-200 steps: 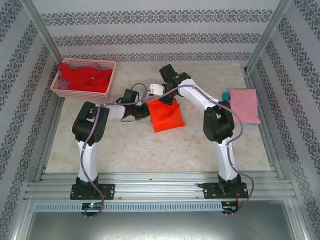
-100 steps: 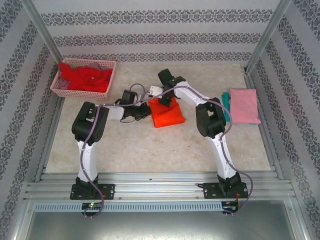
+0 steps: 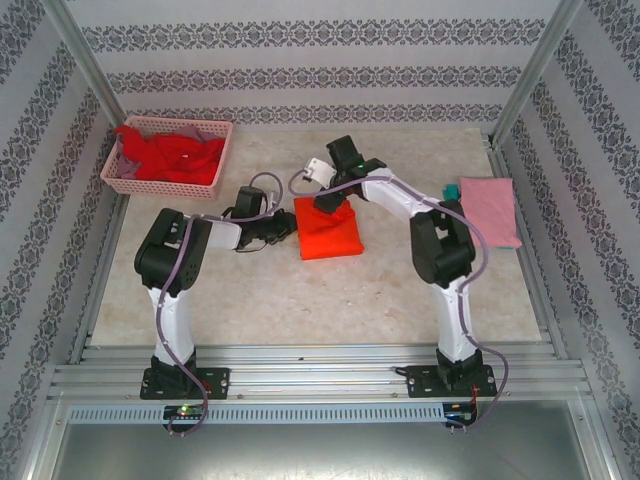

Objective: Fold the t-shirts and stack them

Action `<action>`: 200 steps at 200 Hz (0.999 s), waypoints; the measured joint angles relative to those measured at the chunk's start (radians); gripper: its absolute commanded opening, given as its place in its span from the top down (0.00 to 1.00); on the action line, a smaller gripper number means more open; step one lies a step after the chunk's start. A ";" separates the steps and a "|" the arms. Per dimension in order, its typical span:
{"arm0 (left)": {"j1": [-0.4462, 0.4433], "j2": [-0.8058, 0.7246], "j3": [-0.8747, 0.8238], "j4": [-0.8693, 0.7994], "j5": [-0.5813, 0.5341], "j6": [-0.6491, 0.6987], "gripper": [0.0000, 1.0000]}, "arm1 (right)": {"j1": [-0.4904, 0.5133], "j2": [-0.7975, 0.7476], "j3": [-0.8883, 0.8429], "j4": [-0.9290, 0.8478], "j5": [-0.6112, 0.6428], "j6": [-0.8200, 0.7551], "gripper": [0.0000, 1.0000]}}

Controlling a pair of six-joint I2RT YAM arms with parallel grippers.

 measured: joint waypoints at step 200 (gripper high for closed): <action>-0.062 -0.208 -0.072 -0.153 -0.304 -0.089 0.35 | -0.138 -0.053 -0.278 0.267 -0.126 0.654 0.19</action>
